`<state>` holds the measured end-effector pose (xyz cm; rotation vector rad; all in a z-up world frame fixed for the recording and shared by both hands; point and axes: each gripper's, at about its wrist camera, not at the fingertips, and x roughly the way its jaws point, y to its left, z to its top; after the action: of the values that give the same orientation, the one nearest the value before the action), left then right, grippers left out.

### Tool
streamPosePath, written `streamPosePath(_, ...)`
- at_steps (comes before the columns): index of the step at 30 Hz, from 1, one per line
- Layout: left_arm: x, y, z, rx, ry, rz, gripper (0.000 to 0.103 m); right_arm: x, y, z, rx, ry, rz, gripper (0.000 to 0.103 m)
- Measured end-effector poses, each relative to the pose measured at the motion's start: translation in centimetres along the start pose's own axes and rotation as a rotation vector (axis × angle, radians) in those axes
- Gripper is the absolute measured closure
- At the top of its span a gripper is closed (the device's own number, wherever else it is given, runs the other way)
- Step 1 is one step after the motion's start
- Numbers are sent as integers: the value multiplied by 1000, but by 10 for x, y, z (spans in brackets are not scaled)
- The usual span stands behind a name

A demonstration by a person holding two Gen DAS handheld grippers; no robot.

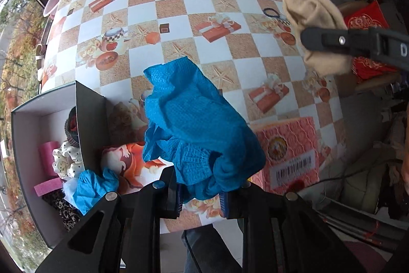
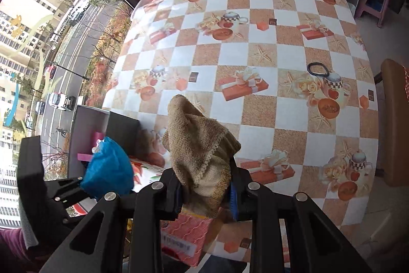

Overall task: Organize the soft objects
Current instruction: 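Carry the blue cloth and beige towel over the white box with both tools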

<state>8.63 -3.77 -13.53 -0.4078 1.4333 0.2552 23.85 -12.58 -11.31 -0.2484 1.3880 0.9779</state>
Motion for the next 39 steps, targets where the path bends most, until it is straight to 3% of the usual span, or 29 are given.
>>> streamPosePath(5,-10,-11,-25,76,-9,-25,79,-23,31,-20,3,-25,20,74)
streamPosePath(11,-24,-9,-41,104,-48,-53,79,-22,57,-55,51,-16,42,74)
streamPosePath(26,-59,43,-63,-5,-182,-45,79,-2,108,-96,33,49,-14,74)
streamPosePath(39,-64,73,-80,-67,-197,-43,79,8,136,-103,8,61,-21,74)
